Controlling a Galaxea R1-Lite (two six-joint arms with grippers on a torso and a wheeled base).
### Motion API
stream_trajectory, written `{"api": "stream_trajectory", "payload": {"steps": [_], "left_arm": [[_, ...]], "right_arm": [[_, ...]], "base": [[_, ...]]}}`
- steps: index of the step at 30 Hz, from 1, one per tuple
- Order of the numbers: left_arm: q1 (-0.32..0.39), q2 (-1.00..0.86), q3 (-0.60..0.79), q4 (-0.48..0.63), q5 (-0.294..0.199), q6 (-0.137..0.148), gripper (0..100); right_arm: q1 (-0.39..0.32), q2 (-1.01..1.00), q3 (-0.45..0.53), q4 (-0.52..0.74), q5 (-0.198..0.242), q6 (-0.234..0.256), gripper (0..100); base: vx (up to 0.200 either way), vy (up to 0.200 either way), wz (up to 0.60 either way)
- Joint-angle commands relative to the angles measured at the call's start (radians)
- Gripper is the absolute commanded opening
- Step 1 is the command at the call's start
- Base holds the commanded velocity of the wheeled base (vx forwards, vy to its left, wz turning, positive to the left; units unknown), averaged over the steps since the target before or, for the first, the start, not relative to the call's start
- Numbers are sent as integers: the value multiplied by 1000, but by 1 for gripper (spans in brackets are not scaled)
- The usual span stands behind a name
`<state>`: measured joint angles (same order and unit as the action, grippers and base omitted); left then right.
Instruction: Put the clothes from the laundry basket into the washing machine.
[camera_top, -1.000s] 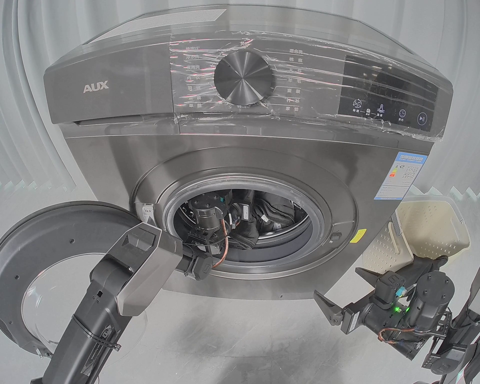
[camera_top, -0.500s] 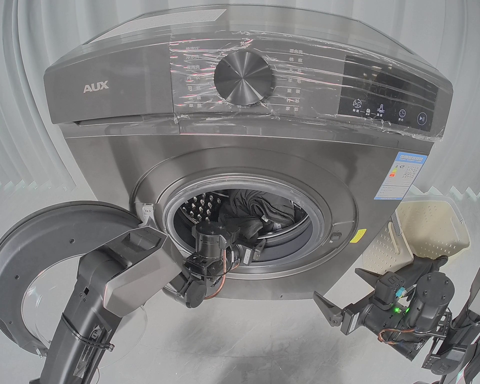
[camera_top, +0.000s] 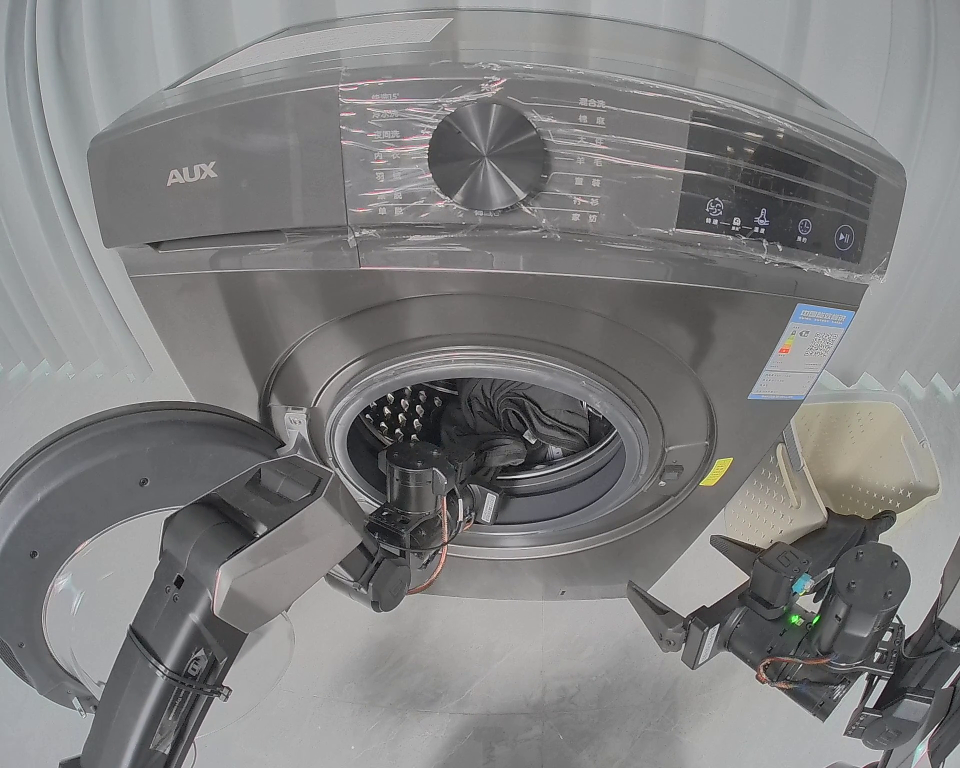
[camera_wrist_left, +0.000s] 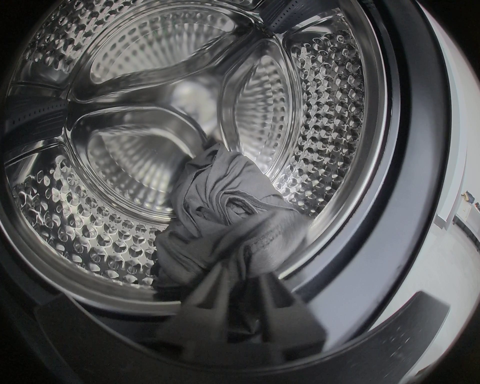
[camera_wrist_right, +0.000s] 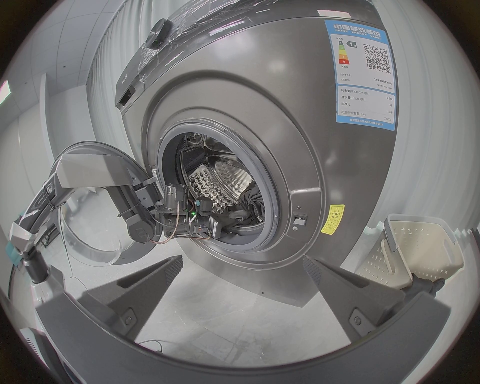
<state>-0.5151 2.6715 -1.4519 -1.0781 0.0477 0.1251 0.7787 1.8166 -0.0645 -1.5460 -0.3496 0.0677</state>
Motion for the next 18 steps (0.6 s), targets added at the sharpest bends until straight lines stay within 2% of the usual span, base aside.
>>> {"api": "stream_trajectory", "payload": {"steps": [1, 6, 7, 8, 10, 12, 13, 18], "left_arm": [[1, 19, -50, -5, 1, -5, 0], [7, 73, -239, -8, 21, -19, 0], [7, 73, -239, -8, 21, -19, 0], [18, 100, -331, -3, 46, -22, 0], [23, 131, -410, 4, 67, -22, 0], [27, 143, -436, 6, 70, -22, 0], [35, 174, -513, 21, 78, -22, 0], [55, 202, -548, 43, 87, -33, 0]], "right_arm": [[1, 0, -1, 0, 0, 0, 100], [1, -2, -1, 0, 0, 0, 100], [1, -2, -1, 0, 0, 0, 100], [1, -2, -1, 0, 0, 0, 100], [1, -3, -1, 0, 0, 0, 100], [1, -2, -1, 0, 0, 0, 100], [1, -3, -1, 0, 0, 1, 100], [1, -2, -1, 0, 0, 1, 100]], "base": [[0, 0, 0], [0, 0, 0], [0, 0, 0], [0, 0, 0], [0, 0, 0], [0, 0, 0], [0, 0, 0], [0, 0, 0]]}}
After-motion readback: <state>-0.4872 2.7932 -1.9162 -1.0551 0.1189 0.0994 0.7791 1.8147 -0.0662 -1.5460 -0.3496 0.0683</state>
